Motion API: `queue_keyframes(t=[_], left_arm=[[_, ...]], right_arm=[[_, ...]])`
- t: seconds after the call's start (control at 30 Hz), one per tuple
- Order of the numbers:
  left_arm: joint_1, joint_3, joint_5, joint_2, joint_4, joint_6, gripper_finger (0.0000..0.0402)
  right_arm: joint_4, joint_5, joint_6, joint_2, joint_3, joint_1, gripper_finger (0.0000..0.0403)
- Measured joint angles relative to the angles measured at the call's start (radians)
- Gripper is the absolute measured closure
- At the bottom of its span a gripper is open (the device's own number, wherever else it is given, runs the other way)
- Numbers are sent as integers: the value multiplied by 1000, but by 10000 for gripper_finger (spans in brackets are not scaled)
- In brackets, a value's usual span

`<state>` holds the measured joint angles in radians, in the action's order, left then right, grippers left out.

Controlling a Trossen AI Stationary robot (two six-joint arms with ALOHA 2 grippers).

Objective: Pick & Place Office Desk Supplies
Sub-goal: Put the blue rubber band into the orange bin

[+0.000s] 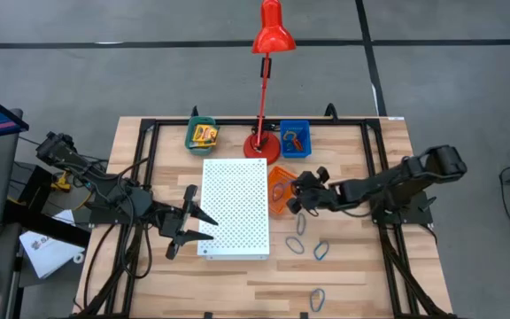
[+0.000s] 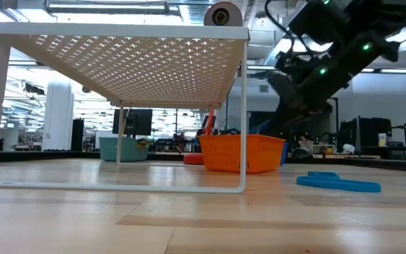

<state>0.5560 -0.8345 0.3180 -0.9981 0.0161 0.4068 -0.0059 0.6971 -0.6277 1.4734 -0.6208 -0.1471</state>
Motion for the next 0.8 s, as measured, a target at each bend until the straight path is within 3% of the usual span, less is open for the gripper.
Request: queue_keyframes(t=[0.13, 0.57, 0.8], left_arm=[[0, 0, 0, 0, -1, 0, 238], [0, 0, 2, 0, -23, 0, 238], [0, 0, 5, 0, -39, -3, 238]], right_arm=[[-1, -8, 8, 39, -21, 14, 383], [-30, -22, 31, -57, -24, -6, 229], [-153, -64, -160, -76, -24, -134, 215]])
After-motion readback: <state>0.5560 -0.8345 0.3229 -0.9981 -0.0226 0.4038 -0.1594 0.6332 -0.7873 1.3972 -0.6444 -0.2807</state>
